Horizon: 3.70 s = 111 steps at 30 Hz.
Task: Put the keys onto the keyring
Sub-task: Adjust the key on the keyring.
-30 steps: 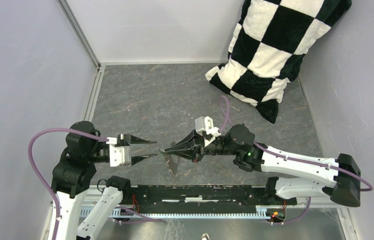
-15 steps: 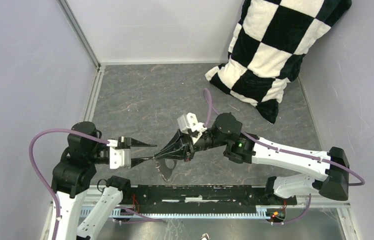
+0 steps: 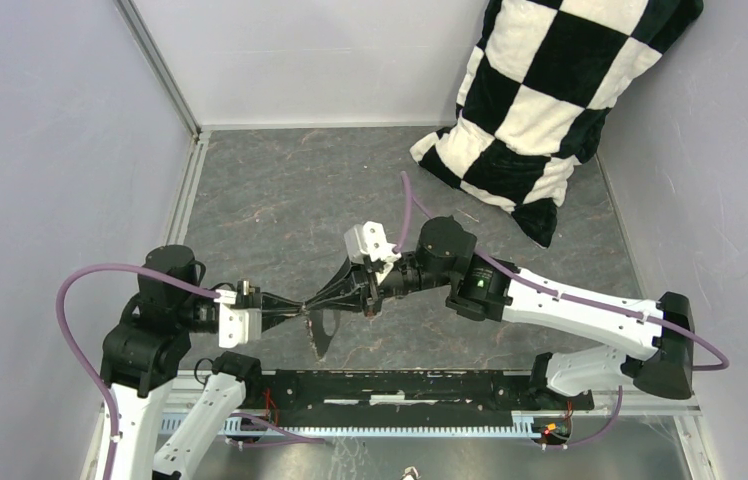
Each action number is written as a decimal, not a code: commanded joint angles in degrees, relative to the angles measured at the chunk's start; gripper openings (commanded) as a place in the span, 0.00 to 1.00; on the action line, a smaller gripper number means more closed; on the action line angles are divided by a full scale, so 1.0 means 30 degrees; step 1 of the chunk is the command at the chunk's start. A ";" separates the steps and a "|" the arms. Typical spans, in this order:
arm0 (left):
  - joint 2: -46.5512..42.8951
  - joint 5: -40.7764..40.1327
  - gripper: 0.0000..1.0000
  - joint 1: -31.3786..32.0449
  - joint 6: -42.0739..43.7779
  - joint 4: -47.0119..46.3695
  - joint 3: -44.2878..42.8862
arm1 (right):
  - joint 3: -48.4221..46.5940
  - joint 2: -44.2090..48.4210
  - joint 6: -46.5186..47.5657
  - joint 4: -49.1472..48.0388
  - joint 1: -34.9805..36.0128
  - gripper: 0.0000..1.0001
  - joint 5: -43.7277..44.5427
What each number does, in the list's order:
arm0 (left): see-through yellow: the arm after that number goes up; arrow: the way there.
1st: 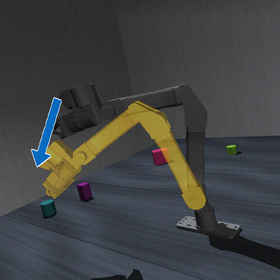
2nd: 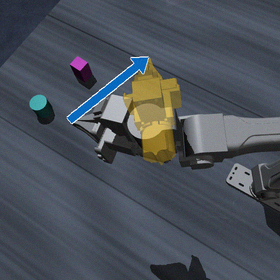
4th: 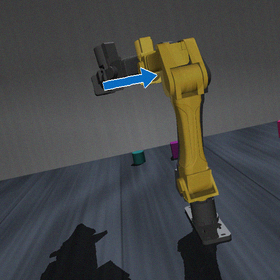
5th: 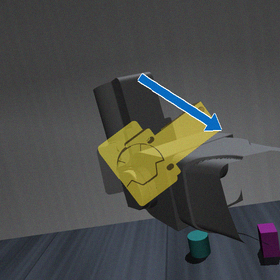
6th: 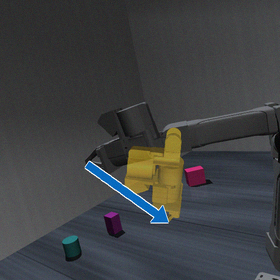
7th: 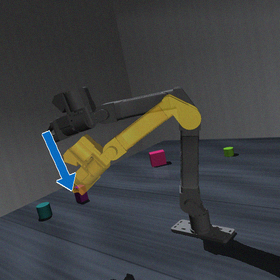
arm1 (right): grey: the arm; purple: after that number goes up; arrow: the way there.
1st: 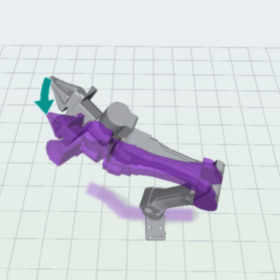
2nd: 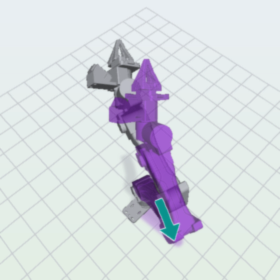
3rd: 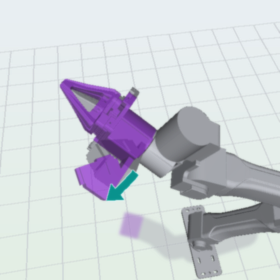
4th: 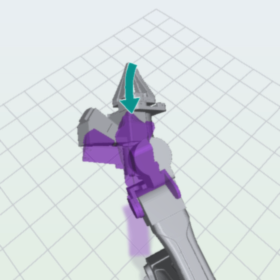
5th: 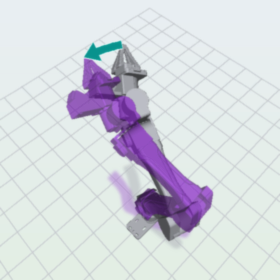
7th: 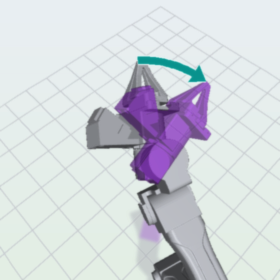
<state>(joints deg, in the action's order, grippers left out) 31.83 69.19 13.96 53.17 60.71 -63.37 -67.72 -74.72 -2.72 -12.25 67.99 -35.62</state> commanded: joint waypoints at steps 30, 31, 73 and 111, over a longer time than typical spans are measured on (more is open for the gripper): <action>-0.1353 0.1028 0.16 -0.0453 0.2678 -0.0289 0.1069 | 0.8005 -0.0289 -1.0561 -2.0671 -0.0456 0.00 0.6174; -0.1420 0.1138 0.17 -0.0571 0.2311 -0.0743 0.1208 | 0.8247 -0.0260 -1.0648 -2.0947 -0.0440 0.00 0.6649; -0.0034 -0.0555 0.41 -0.0755 -0.9803 -0.6258 -0.0069 | 0.7295 0.2703 -0.1895 -1.2414 0.1100 0.00 0.6609; -0.0676 0.0827 0.06 -0.0755 -0.7859 -0.5727 0.0819 | 0.6008 0.1703 -0.2024 -1.1596 0.1119 0.01 0.5117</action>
<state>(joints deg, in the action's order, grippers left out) 30.22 70.76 11.97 27.44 44.86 -60.14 -46.65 -69.82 -9.08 -44.97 71.13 -19.94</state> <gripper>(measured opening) 0.092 0.006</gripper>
